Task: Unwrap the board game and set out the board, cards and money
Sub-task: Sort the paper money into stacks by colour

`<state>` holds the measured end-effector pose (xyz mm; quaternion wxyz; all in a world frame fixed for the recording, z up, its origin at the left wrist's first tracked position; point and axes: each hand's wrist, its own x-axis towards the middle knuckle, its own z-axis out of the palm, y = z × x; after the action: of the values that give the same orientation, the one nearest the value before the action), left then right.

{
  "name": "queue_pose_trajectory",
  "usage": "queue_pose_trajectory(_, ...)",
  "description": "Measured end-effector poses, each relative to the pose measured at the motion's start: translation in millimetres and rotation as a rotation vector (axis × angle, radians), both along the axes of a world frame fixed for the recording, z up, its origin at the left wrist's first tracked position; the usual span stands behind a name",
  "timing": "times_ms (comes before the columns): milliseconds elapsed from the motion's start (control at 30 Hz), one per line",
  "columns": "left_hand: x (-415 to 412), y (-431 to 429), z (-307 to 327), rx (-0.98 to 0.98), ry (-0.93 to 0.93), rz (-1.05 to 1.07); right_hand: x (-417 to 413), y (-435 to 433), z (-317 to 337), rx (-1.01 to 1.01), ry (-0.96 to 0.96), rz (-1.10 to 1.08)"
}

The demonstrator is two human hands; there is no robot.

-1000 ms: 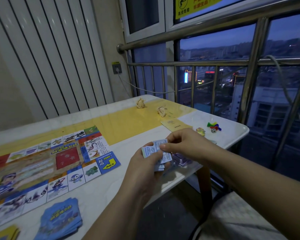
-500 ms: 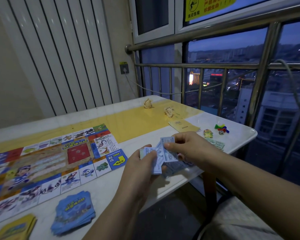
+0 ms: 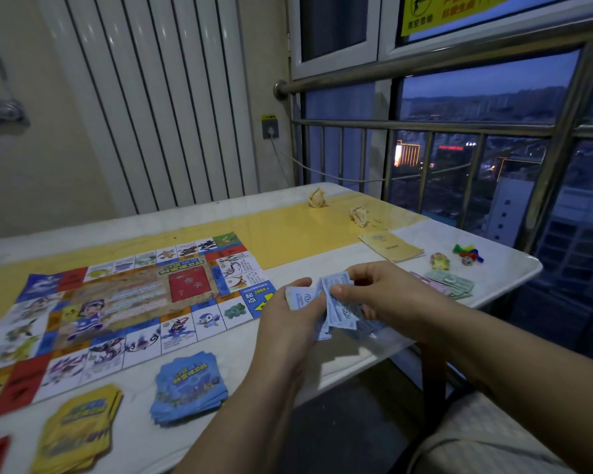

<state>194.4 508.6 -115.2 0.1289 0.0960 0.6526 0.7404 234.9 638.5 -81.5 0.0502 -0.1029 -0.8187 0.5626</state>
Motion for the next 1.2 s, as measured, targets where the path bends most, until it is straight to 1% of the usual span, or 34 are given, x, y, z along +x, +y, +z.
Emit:
queue_pose_trajectory(67,-1,-1,0,0.025,-0.031,-0.001,-3,1,0,-0.017,0.002,-0.020)
queue_pose_trajectory(167,-3,-3,6,0.191,-0.252,-0.022,-6,6,5,-0.018,0.032,-0.080)
queue_pose_trajectory(233,-5,-7,8,0.286,-0.324,-0.057,-6,10,8,-0.049,0.012,-0.085)
queue_pose_trajectory(267,-5,-9,8,0.299,-0.318,-0.073,-6,11,8,-0.057,0.000,-0.068)
queue_pose_trajectory(300,-6,-10,6,0.273,-0.281,-0.084,-6,12,7,-0.067,-0.014,-0.043)
queue_pose_trajectory(400,-8,-10,1,0.087,-0.118,-0.034,-3,6,3,-0.046,-0.040,0.056)
queue_pose_trajectory(467,-8,-10,-1,0.027,-0.055,-0.028,-2,2,0,-0.021,-0.027,0.070)
queue_pose_trajectory(567,-8,-10,-3,-0.042,0.014,-0.038,-4,-2,-5,-0.039,-0.026,0.071)
queue_pose_trajectory(700,-11,-7,-5,-0.116,0.050,-0.028,-7,-3,-6,-0.070,-0.033,0.065)
queue_pose_trajectory(767,-12,-6,-5,-0.108,0.030,-0.019,-11,-2,-7,-0.076,-0.045,0.045)
queue_pose_trajectory(833,-11,-7,-3,-0.004,-0.062,-0.019,-15,-2,-9,-0.037,-0.045,0.015)
queue_pose_trajectory(933,-10,-7,2,0.187,-0.294,-0.039,-19,-3,-12,0.022,-0.048,-0.017)
queue_pose_trajectory(1000,-11,-7,4,0.309,-0.427,-0.009,-21,0,-8,-0.002,-0.031,-0.020)
queue_pose_trajectory(1067,-14,-6,5,0.442,-0.521,0.035,-20,7,2,-0.011,0.005,-0.037)
queue_pose_trajectory(1100,-15,-6,7,0.491,-0.550,0.047,-19,12,7,0.045,0.024,-0.040)
queue_pose_trajectory(1133,-16,-6,8,0.523,-0.574,0.059,-18,18,11,0.163,0.027,-0.040)
queue_pose_trajectory(1200,-17,-5,12,0.551,-0.619,0.075,-15,22,14,0.436,-0.028,-0.015)
